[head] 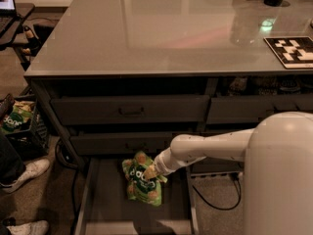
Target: Pick green rice chip bag from bottom drawer and place on counter
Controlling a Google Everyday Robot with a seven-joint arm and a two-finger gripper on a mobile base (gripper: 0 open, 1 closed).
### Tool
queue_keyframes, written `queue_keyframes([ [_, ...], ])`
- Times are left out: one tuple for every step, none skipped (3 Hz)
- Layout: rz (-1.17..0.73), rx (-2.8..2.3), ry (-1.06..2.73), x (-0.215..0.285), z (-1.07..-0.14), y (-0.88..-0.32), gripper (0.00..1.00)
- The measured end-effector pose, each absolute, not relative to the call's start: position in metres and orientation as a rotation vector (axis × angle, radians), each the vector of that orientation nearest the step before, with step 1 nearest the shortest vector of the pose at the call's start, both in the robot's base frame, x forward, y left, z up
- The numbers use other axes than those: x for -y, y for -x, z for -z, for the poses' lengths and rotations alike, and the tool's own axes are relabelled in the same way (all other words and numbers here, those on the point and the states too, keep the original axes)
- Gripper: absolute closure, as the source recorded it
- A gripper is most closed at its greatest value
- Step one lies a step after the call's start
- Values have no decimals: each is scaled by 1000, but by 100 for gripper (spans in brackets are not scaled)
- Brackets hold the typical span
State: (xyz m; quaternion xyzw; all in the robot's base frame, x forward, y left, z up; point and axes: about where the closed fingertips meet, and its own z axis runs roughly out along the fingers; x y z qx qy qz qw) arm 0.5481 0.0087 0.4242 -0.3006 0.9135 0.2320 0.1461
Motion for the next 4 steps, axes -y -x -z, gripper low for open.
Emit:
queue_keyframes([
  [-652,-2615,875,-8,-436,-551,100],
  [-656,-2618,876,-9,-445,-548,100],
  [-674,-2589,854,-9,-495,-536,100],
  [-637,-2503,861,-10,-563,-530,100],
])
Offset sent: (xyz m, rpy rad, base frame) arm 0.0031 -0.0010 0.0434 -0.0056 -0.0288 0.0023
